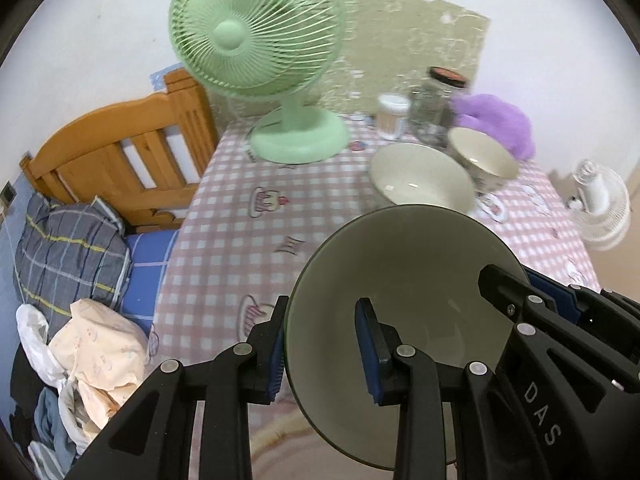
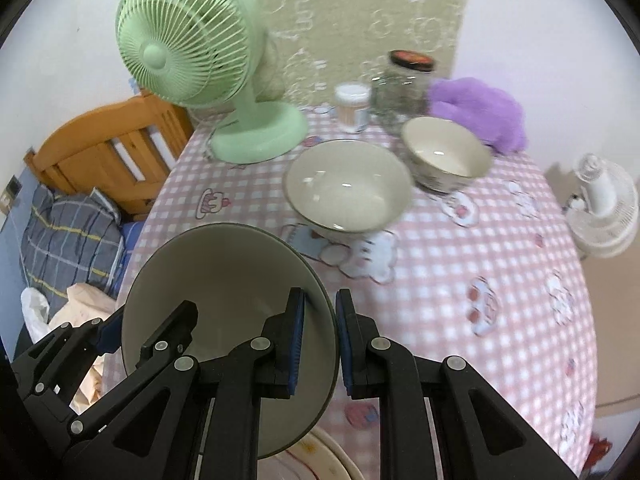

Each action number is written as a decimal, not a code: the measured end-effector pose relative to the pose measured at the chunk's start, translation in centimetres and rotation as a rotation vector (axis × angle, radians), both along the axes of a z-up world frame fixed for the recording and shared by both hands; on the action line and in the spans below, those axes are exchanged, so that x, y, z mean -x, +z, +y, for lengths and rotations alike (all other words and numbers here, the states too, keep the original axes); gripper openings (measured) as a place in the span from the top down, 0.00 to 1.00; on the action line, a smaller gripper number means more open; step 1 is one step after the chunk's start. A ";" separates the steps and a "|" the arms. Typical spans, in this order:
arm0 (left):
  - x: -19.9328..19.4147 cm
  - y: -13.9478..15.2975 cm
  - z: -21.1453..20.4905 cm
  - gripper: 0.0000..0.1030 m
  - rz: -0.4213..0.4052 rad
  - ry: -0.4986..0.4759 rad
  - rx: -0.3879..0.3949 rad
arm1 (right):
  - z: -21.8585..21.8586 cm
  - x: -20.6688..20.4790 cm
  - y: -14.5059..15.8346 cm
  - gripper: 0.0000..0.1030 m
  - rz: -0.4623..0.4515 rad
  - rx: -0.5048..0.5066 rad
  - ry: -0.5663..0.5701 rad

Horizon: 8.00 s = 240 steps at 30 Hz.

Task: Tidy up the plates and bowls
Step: 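Lift the green-rimmed bowl with both grippers and carry it toward the plate stack, then lower the bowl beside the plate stack and open both grippers, then move both grippers to the next green-rimmed bowl beside the fan, then grasp the rim of the green-rimmed bowl with both grippers, then lift the green-rimmed bowl with both grippers and carry it toward the plate stack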

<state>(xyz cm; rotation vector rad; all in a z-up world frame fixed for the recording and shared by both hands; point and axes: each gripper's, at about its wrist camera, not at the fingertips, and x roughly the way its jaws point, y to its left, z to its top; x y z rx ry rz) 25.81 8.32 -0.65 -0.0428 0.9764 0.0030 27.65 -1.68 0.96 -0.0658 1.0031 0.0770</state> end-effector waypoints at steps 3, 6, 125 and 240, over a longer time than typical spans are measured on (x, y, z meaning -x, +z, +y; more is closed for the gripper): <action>1.5 0.6 -1.3 0.70 -0.004 -0.031 0.003 | -1.4 2.1 0.9 0.81 -0.004 0.002 -0.031; 3.2 1.1 -2.8 0.70 -0.005 -0.049 0.007 | -3.0 4.0 1.4 0.81 -0.004 0.003 -0.057; -12.6 0.8 -4.6 0.44 -0.087 0.192 -0.066 | -6.5 -13.3 1.6 0.28 -0.141 -0.068 0.079; -2.3 4.9 -7.6 0.79 -0.079 -0.009 0.019 | -8.4 -1.7 5.5 0.79 -0.081 -0.018 -0.060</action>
